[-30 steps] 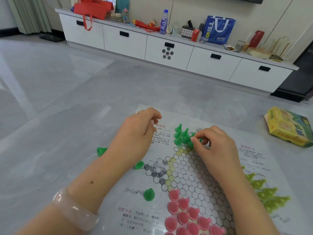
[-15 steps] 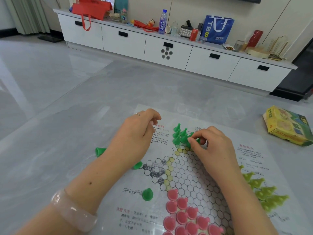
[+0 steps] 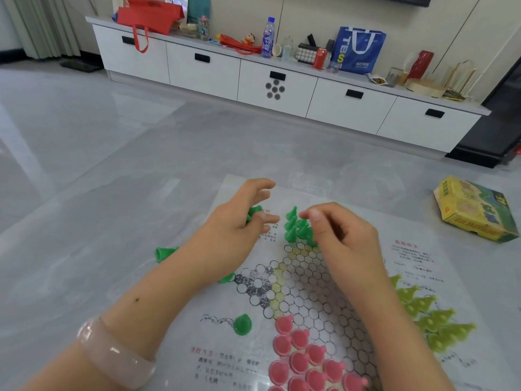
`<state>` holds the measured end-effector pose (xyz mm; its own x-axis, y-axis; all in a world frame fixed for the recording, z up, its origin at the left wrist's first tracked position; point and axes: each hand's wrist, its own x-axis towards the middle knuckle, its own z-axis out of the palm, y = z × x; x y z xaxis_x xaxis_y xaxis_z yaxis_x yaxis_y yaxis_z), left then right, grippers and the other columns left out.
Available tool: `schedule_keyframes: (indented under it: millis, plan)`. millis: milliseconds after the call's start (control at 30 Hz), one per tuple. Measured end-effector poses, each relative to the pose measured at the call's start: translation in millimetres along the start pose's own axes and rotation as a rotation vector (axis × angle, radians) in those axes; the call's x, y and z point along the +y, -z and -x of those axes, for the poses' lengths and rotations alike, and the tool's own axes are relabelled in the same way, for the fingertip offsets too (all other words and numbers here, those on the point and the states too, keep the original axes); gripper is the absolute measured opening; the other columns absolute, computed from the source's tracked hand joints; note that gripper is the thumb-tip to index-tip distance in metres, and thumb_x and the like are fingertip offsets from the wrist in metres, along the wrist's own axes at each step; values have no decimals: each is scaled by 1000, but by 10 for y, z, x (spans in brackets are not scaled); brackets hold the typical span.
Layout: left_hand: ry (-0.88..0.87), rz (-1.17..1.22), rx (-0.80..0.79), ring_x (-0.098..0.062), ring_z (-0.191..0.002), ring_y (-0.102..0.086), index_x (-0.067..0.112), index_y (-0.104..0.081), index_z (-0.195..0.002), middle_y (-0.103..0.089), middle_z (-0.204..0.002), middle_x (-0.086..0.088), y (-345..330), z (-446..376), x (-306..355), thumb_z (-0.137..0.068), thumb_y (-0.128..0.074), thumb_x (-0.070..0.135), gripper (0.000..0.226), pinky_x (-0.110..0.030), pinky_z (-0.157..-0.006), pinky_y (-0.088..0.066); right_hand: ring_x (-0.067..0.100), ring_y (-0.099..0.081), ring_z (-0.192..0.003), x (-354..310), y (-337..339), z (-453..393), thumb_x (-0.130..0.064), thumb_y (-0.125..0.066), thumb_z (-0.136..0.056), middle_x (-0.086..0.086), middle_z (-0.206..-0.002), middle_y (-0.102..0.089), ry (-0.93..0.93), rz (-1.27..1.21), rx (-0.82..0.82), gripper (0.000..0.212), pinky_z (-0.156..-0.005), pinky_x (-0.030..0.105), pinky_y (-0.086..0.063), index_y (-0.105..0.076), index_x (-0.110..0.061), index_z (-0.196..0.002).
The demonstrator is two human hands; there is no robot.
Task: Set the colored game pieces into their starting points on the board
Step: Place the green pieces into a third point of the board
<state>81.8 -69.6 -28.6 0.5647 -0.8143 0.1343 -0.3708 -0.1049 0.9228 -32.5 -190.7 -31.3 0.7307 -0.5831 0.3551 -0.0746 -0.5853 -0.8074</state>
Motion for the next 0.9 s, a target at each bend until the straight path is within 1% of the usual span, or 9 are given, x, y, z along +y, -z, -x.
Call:
schedule_keyframes:
  millis: [100, 167, 267, 367, 500, 633, 700, 800, 900]
  plan:
    - [-5, -15, -119, 18, -107, -47, 52, -28, -119, -39, -132, 19, 1, 20, 13, -95, -39, 12, 49, -9, -95, -40, 3, -49, -55, -22, -69, 18, -21, -56, -89, -17, -67, -63, -1, -61, -121, 15, -54, 17, -42, -67, -32, -88]
    - [-11, -10, -176, 10, -115, -48, 57, -25, -120, -37, -139, 18, 1, 32, 35, -95, -40, 12, 54, -16, -101, -39, 12, -53, -59, -13, -82, 25, -26, -55, -90, -14, -75, -68, 6, -85, -143, 14, -57, 24, -46, -66, -34, -90]
    - [-25, -15, -271, 1, -121, -48, 58, -18, -126, -32, -146, 18, -27, 62, 81, -94, -37, 6, 64, -26, -106, -39, 5, -52, -56, -15, -88, 27, -37, -51, -88, -5, -72, -67, 30, -99, -151, 15, -53, 14, -42, -65, -36, -84]
    - [-103, -258, -339, -2, -119, -48, 64, -1, -128, -41, -140, 15, -56, 83, 78, -92, -36, 6, 77, -23, -102, -40, 5, -49, -52, 6, -114, 22, -35, -54, -89, 0, -62, -60, 4, -62, -203, 20, -51, 15, -39, -66, -25, -76]
    - [-179, -439, -303, 1, -110, -49, 67, 12, -119, -47, -133, 20, -51, 94, 86, -90, -37, 8, 82, -15, -93, -38, 1, -52, -57, 19, -140, 19, -21, -59, -85, -2, -69, -64, -42, -79, -318, 8, -56, 14, -40, -65, -16, -83]
    - [-199, -416, -264, 26, -81, -44, 67, 10, -118, -39, -82, 48, -51, 99, 71, -90, -37, 4, 84, 3, -72, -33, 6, -52, -65, 29, -137, 15, -19, -61, -82, 1, -77, -63, -53, -97, -334, 5, -60, 17, -41, -62, -15, -86]
    - [-197, -432, -252, 27, -76, -42, 65, 9, -118, -35, -76, 54, -54, 92, 74, -89, -38, 2, 84, 4, -70, -31, 7, -51, -66, 42, -139, 17, -20, -61, -78, 0, -79, -62, -62, -90, -348, 6, -60, 18, -41, -60, -18, -84]
    - [-202, -413, -213, 18, -85, -45, 68, 13, -121, -30, -94, 59, -46, 90, 78, -89, -35, 6, 85, 3, -77, -32, 5, -51, -64, 38, -137, 14, -14, -62, -79, -5, -77, -61, -64, -102, -313, 8, -59, 18, -41, -60, -21, -83]
    - [-199, -412, -221, -2, -110, -48, 69, 14, -122, -39, -136, 26, -59, 90, 51, -83, -28, 16, 79, -18, -94, -37, 2, -54, -62, 5, -133, 12, -13, -62, -83, -9, -71, -64, -45, -135, -263, 11, -60, 16, -41, -65, -23, -84]
